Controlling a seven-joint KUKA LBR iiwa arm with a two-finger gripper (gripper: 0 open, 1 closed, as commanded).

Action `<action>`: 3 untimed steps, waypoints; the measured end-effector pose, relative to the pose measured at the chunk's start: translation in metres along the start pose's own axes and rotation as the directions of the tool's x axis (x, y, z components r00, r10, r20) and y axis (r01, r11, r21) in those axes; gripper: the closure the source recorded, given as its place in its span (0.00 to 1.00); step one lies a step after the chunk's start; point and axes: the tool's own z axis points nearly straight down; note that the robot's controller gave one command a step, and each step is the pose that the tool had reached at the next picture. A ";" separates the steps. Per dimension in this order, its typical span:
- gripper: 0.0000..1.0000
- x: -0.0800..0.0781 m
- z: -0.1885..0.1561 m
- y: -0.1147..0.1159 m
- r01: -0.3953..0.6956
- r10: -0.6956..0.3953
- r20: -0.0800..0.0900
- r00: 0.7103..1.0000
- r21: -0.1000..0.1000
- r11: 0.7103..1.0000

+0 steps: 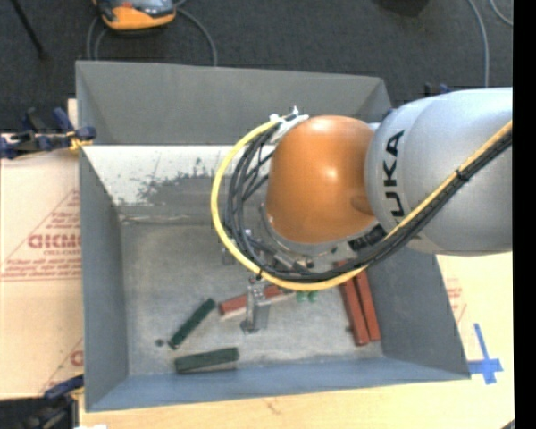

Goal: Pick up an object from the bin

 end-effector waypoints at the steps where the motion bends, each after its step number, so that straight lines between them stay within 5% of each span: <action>1: 0.00 0.001 0.070 -0.005 0.084 -0.084 -0.008 0.996 0.000 0.996; 2: 0.00 0.010 0.133 -0.005 0.085 -0.085 -0.009 0.996 -0.001 0.996; 3: 0.00 -0.029 0.138 0.005 -0.028 0.028 -0.019 0.999 0.001 1.000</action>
Offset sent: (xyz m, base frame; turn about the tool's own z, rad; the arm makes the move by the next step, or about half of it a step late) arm -0.0105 -0.0054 -0.1381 -0.0820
